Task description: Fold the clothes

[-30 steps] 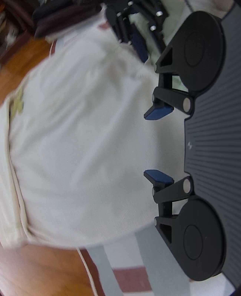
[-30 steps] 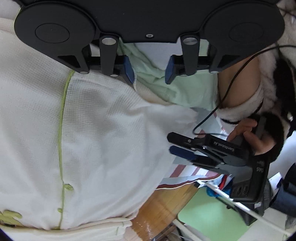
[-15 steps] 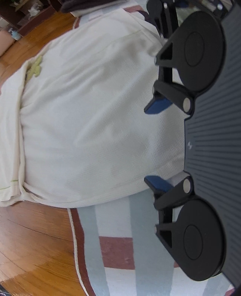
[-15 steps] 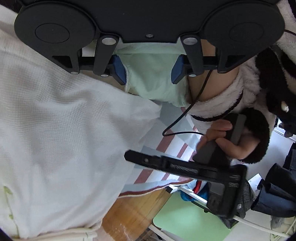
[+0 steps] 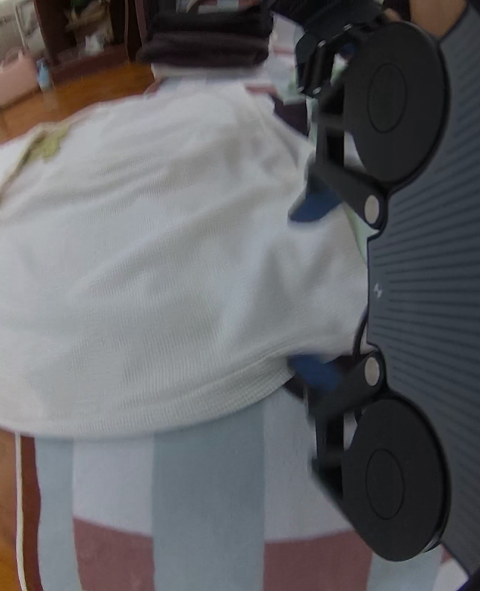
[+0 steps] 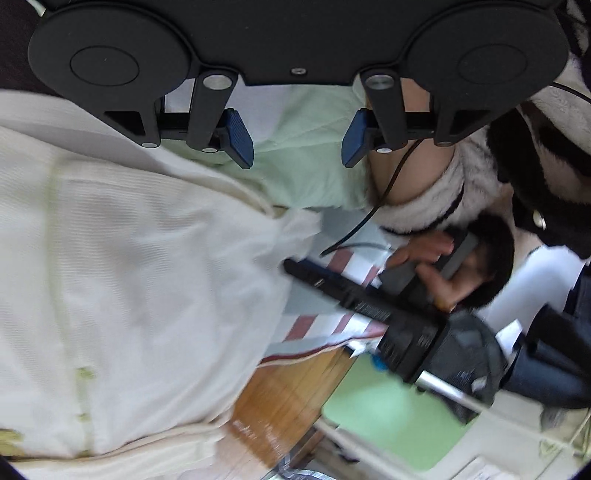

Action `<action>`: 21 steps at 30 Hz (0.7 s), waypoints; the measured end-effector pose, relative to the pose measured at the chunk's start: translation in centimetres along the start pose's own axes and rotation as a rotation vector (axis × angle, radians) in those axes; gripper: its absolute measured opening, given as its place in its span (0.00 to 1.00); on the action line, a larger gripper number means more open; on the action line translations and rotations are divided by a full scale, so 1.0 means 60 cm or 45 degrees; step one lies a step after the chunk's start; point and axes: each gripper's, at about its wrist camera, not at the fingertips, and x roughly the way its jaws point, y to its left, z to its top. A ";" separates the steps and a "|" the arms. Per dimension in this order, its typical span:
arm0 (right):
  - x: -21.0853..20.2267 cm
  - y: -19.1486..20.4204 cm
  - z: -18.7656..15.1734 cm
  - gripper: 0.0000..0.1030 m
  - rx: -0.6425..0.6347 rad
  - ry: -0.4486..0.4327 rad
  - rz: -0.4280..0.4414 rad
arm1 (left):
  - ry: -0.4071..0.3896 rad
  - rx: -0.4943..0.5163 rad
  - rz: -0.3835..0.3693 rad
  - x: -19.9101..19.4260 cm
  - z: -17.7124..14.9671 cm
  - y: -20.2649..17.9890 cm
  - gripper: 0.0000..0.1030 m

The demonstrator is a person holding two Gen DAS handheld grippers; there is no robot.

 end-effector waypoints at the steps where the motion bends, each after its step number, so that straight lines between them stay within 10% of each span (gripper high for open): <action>1: -0.011 -0.007 -0.002 0.58 0.027 -0.026 -0.036 | -0.054 0.014 0.013 -0.006 -0.001 -0.004 0.01; 7: -0.051 -0.028 0.000 0.59 0.089 -0.128 -0.120 | -0.403 0.154 -0.210 -0.066 0.017 -0.065 0.01; 21: 0.111 -0.017 0.053 0.59 0.047 0.034 -0.072 | -0.343 -0.211 -0.301 -0.024 0.044 -0.020 0.01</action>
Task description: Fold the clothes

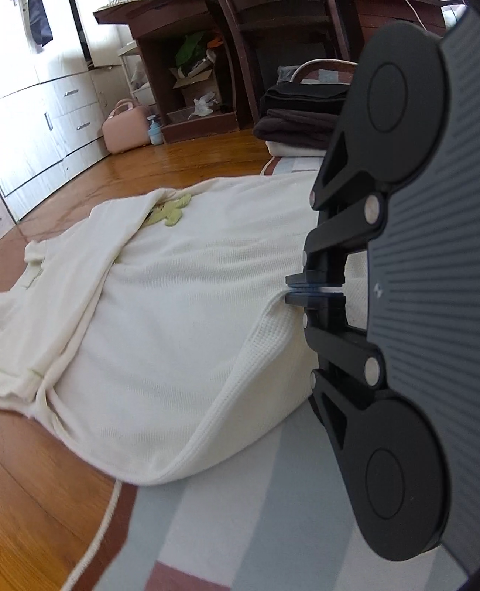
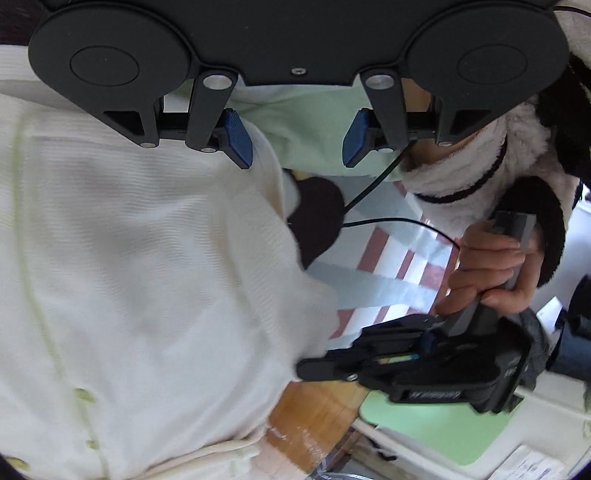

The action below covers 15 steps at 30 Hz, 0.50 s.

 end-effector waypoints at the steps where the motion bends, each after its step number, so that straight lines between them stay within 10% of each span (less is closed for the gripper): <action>1: 0.005 0.011 0.003 0.59 -0.033 -0.016 -0.033 | 0.006 -0.020 0.004 0.000 -0.002 0.006 0.01; 9: 0.052 0.036 0.031 0.59 -0.204 -0.052 -0.130 | 0.082 -0.165 -0.013 0.002 -0.010 0.048 0.02; 15: 0.055 0.071 0.025 0.52 -0.307 0.020 0.061 | 0.165 -0.128 0.047 0.009 -0.031 0.045 0.18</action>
